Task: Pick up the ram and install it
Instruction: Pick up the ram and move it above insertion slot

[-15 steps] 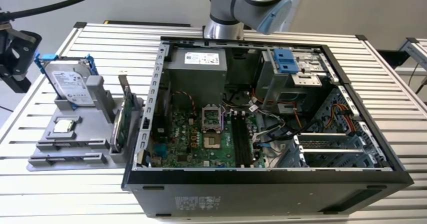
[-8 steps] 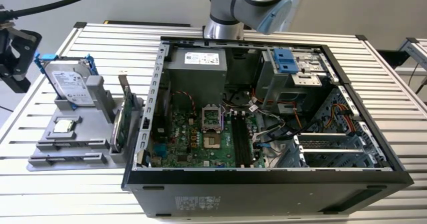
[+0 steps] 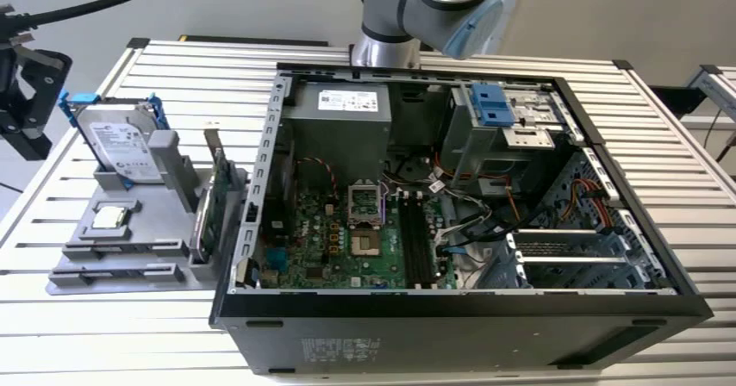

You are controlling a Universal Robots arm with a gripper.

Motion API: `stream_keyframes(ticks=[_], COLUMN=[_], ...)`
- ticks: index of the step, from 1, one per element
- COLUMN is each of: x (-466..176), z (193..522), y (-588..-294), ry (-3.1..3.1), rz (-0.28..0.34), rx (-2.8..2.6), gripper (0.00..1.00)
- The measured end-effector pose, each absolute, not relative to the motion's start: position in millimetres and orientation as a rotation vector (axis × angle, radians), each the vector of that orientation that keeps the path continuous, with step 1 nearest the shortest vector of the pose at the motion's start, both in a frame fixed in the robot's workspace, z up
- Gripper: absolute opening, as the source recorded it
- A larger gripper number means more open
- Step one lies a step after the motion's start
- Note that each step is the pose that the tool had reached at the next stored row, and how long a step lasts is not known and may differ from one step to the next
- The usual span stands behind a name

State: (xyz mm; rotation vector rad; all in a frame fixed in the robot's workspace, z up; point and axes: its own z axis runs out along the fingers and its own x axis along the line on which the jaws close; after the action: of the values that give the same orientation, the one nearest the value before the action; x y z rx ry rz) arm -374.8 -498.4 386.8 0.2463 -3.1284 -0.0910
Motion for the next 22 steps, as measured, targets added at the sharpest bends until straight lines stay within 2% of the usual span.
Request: stream_keyframes(ticks=[22], x=[-375.1], z=[386.8], y=[-498.5], ry=[-3.087], rz=[-0.09], rx=[0.532], gripper=[0.0])
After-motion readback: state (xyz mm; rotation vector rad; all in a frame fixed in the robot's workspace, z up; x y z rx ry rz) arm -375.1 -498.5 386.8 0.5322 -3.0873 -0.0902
